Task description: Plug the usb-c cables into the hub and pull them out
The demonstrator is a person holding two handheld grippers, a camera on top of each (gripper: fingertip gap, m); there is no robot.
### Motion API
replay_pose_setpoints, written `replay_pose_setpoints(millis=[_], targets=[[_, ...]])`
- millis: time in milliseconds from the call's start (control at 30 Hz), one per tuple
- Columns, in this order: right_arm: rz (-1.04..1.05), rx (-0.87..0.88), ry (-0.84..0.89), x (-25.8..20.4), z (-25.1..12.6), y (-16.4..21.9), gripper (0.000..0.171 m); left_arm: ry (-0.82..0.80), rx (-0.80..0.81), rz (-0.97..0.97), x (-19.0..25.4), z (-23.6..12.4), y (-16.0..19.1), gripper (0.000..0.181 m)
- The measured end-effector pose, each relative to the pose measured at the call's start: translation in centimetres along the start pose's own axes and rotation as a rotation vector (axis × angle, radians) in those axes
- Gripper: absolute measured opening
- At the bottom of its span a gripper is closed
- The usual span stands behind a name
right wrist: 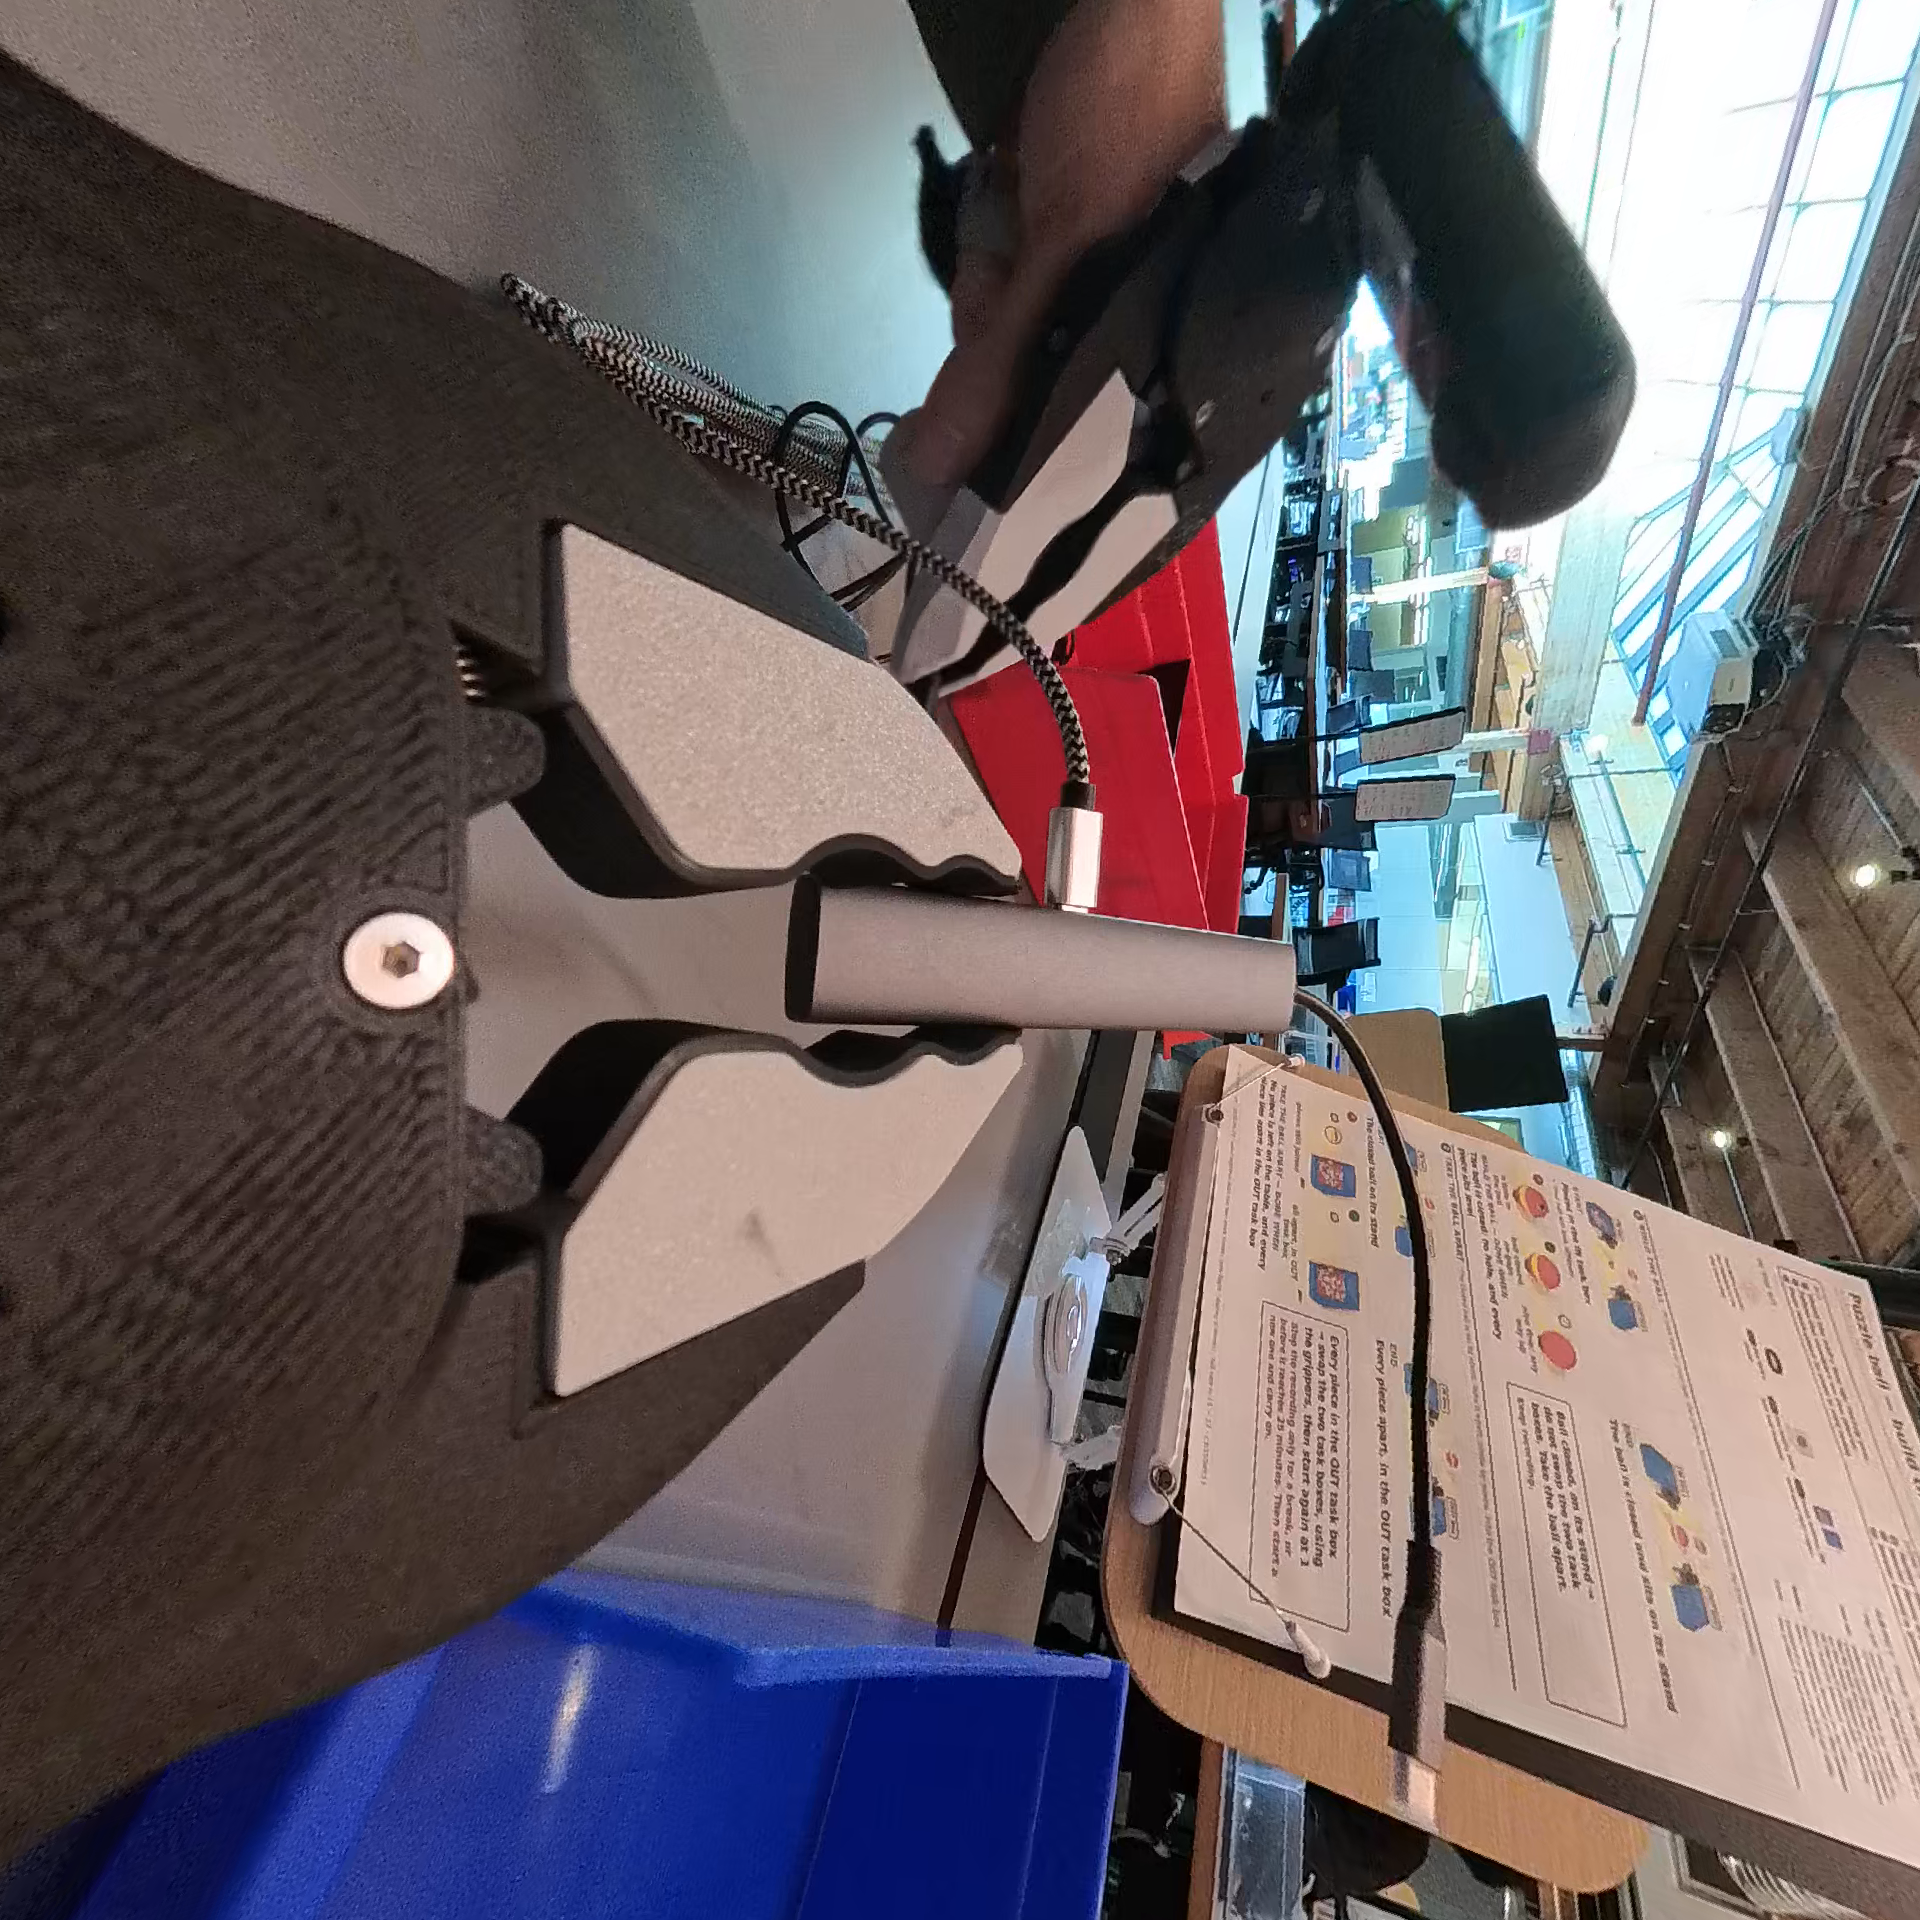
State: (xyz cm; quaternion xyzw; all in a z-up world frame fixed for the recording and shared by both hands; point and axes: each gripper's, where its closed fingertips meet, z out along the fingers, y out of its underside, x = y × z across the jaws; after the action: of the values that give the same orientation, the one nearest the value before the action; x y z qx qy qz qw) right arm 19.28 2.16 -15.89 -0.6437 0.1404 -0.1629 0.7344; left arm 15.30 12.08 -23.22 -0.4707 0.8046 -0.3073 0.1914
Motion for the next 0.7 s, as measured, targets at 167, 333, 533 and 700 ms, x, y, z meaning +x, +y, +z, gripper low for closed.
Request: replay_pose_setpoints(millis=[167,333,533,700], targets=[[-0.001,-0.004,0.000,0.0,0.0,0.1,0.024,0.098,-0.066,-0.093,0.2,2.5,1.7,0.005],[-0.003,-0.009,0.001,0.0,0.1,0.1,0.024,0.122,-0.107,-0.068,0.5,2.9,2.0,0.009],[-0.002,-0.010,-0.003,-0.1,0.1,0.1,0.024,0.126,-0.177,-0.085,0.0,2.3,1.5,0.019],[0.005,-0.010,-0.004,0.0,0.1,0.1,0.024,0.061,-0.270,-0.049,-1.0,1.4,1.3,0.022]])
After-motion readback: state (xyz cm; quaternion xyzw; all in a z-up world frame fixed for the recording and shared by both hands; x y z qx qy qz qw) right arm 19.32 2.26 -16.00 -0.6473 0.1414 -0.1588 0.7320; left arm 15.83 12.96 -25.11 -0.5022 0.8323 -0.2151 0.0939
